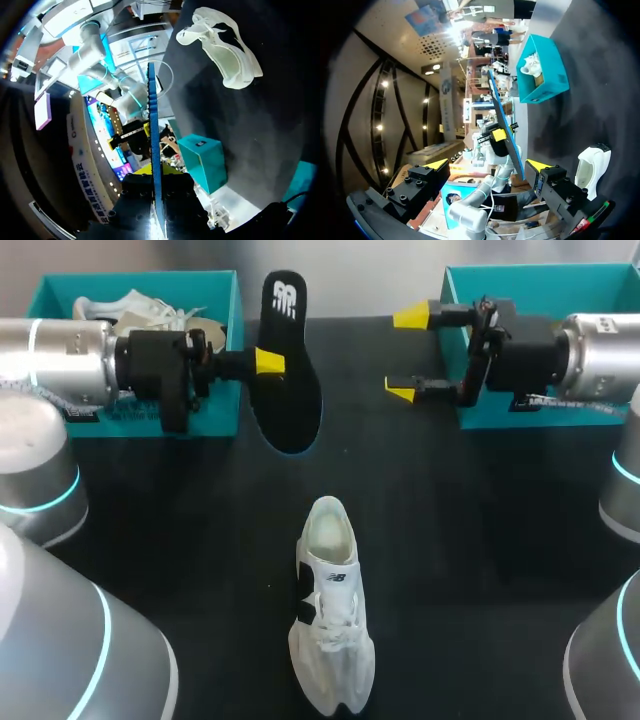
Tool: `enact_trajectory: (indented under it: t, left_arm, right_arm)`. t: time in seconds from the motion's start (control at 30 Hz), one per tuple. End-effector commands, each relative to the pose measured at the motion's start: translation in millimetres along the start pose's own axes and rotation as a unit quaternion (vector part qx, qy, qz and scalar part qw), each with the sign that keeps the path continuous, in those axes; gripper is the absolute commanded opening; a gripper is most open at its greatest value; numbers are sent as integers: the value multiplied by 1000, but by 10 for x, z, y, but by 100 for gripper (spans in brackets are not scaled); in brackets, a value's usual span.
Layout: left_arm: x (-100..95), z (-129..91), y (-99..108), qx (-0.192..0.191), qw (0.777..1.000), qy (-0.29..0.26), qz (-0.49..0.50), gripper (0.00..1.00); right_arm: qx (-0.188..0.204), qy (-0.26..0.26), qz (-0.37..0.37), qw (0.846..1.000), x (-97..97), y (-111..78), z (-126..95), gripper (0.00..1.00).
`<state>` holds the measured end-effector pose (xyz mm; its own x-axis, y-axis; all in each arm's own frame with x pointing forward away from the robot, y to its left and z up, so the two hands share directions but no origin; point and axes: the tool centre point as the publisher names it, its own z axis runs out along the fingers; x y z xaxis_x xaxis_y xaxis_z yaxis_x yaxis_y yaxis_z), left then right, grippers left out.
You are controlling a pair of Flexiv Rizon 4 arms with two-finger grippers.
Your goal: Take the shoe out of the shoebox, open the shoe tongue, remove and reinsert the insole, then place the shoe into the shoebox
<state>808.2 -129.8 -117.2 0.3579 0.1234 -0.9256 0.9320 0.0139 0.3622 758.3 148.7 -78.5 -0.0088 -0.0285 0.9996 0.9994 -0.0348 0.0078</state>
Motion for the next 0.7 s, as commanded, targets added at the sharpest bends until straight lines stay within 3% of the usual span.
enact_trajectory:
  t: [0.03, 0.3, 0.7]
  left_arm:
    - [34, 34, 68, 36, 999, -4, -21, 0]
    - [37, 73, 5, 27, 997, -16, -66, 0]
    - [2, 143, -127, -19, 993, -33, -113, 0]
  right_arm:
    - [22, 8, -16, 1000, -146, 82, 117, 100]
    - [45, 7, -52, 998, -289, 99, 258, 100]
    - [36, 19, -82, 996, -356, 106, 430, 100]
